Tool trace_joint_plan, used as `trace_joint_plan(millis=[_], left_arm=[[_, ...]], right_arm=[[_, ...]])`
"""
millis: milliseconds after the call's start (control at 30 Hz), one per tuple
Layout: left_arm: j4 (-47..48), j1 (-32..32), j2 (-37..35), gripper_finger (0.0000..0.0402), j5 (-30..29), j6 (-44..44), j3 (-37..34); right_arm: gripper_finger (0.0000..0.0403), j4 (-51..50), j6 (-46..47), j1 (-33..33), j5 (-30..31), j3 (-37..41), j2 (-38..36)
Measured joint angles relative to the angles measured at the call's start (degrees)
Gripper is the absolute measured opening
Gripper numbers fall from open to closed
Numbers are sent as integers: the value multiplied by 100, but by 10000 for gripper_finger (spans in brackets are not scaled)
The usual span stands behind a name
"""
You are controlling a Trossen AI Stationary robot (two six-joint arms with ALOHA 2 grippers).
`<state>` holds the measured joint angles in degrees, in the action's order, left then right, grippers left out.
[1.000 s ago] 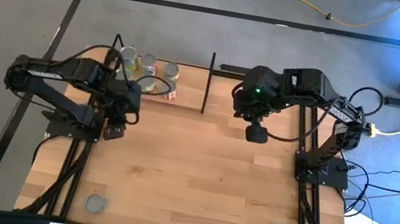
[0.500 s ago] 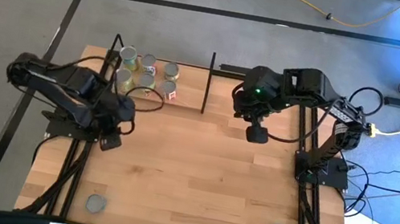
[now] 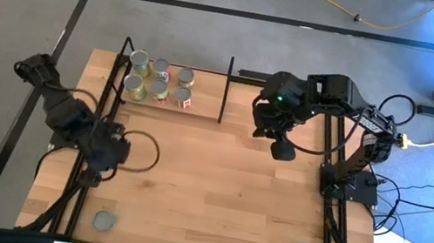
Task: Pick and place cans onto a shelf
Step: Put the canned tuna on the shelf
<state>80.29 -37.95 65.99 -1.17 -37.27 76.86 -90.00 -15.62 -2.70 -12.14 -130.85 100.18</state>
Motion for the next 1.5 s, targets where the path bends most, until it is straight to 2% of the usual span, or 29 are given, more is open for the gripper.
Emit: trace_joint_plan(millis=[300,600,667,833,1033,1233,1500], left_arm=[[-270,-1177,710,60,-196,-294,0],[-565,-2131,1780,60,-1427,-1379,0],[-570,-2287,1974,60,-1512,-1534,-25],[-1273,-2522,2055,61,-1271,-2094,-608],[-2466,-2564,1990,52,-921,-2084,-1367],[-2915,-2606,1990,53,-823,-2086,-1884],[-3999,-2630,1990,49,-721,-2066,-2424]], right_arm=[[2,0,5,0,4,0,0],[2,0,7,0,5,0,2],[2,0,7,0,4,0,2],[2,-1,33,-1,6,0,2],[2,-2,233,0,5,2,2],[2,-2,346,-1,4,2,2],[2,-2,490,-2,2,2,2]])
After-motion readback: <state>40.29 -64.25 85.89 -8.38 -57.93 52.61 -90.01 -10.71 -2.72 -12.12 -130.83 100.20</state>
